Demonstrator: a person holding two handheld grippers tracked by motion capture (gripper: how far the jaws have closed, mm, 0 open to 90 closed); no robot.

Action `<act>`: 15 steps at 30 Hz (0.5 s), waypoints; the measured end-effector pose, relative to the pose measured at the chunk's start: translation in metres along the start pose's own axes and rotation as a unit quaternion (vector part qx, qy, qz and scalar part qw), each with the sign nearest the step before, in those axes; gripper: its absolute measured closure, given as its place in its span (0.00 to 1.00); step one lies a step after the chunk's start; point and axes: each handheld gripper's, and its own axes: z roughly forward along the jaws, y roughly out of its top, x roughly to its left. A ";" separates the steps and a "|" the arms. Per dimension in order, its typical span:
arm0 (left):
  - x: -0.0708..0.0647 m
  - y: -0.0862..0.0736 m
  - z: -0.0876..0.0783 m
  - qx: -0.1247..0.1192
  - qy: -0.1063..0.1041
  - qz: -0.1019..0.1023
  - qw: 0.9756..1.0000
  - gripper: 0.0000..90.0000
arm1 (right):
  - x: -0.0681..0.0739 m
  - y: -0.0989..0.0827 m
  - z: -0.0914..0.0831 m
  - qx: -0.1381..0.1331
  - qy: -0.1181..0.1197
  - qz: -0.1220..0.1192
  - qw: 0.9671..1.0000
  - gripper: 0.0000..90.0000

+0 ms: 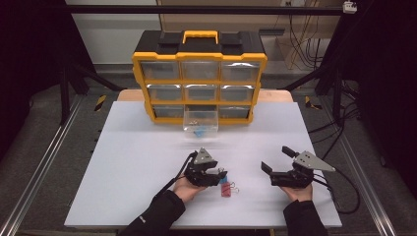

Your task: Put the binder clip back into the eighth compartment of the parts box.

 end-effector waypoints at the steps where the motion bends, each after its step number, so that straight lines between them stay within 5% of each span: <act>1: 0.000 0.000 0.000 0.002 0.000 -0.001 1.000 0.57 | 0.000 0.000 0.000 0.000 0.000 0.000 1.000 0.00; 15: 0.002 -0.002 0.007 0.014 -0.018 -0.028 0.999 0.78 | 0.001 0.000 0.000 0.002 0.001 0.004 1.000 0.00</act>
